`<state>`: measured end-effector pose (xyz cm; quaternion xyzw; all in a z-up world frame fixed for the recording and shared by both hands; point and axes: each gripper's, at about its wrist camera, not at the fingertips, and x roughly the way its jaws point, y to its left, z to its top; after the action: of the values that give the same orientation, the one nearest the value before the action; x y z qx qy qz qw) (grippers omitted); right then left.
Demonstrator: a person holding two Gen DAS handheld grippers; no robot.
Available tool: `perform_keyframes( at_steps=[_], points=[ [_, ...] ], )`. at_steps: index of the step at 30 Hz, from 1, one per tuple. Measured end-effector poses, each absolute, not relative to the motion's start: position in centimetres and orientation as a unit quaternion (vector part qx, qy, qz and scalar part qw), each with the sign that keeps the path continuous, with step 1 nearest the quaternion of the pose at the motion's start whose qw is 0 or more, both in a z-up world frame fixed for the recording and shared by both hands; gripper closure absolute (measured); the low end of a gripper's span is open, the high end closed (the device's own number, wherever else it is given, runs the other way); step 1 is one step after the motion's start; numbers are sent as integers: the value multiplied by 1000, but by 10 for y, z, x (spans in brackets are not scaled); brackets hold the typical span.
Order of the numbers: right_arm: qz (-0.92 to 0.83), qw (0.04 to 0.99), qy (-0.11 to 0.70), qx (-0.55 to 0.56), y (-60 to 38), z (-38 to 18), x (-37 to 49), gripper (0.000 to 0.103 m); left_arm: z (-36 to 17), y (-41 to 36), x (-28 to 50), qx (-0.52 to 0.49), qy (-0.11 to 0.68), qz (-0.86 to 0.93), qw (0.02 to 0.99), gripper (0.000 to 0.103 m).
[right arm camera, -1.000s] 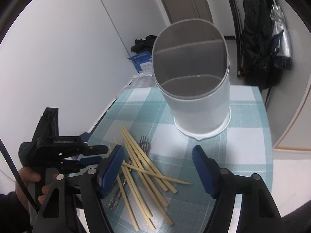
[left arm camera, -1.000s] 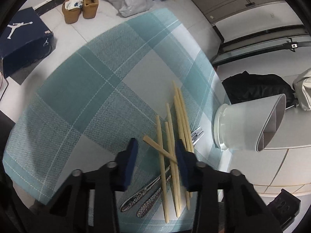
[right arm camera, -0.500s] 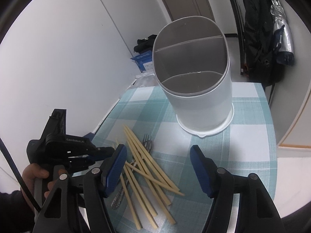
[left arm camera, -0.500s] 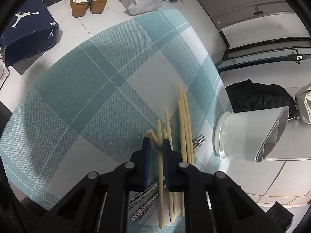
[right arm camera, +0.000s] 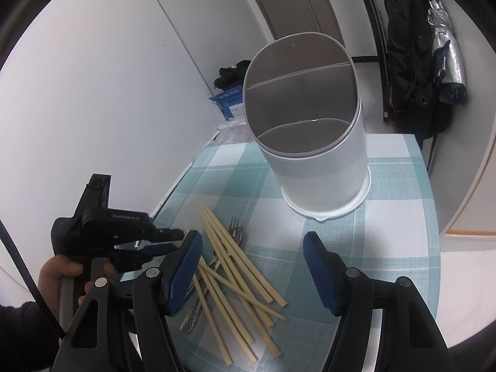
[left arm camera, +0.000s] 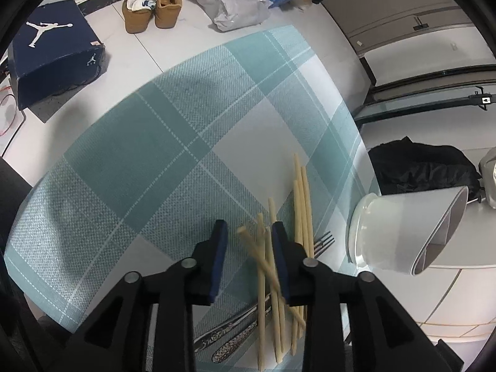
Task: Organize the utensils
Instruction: 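Lift the chopstick with the left tool while the right tool grasps another chopstick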
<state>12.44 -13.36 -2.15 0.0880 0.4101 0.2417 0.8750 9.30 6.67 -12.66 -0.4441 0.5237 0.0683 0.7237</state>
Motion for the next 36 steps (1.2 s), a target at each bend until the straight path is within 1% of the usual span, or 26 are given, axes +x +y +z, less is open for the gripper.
perform_keyframes(
  at_steps=[11,15,18,21,28,36],
  points=[
    [242,876,407,92,-137,-21,123,35,-127,61,92,-442,520,69,727,76],
    [243,876,405,94,-137,-20,122,35,-126,62,93,-438,519,68,730,92],
    [243,877,405,92,-138,-20,122,35,-126,62,93,-435,516,68,734,98],
    [240,879,403,90,-139,-19,121,35,-125,63,93,-443,515,66,731,101],
    [231,883,400,82,-140,-18,118,35,-112,60,92,-437,502,60,744,102],
    [224,890,393,55,-133,-12,111,35,-81,56,89,-405,475,28,781,102]
  ],
)
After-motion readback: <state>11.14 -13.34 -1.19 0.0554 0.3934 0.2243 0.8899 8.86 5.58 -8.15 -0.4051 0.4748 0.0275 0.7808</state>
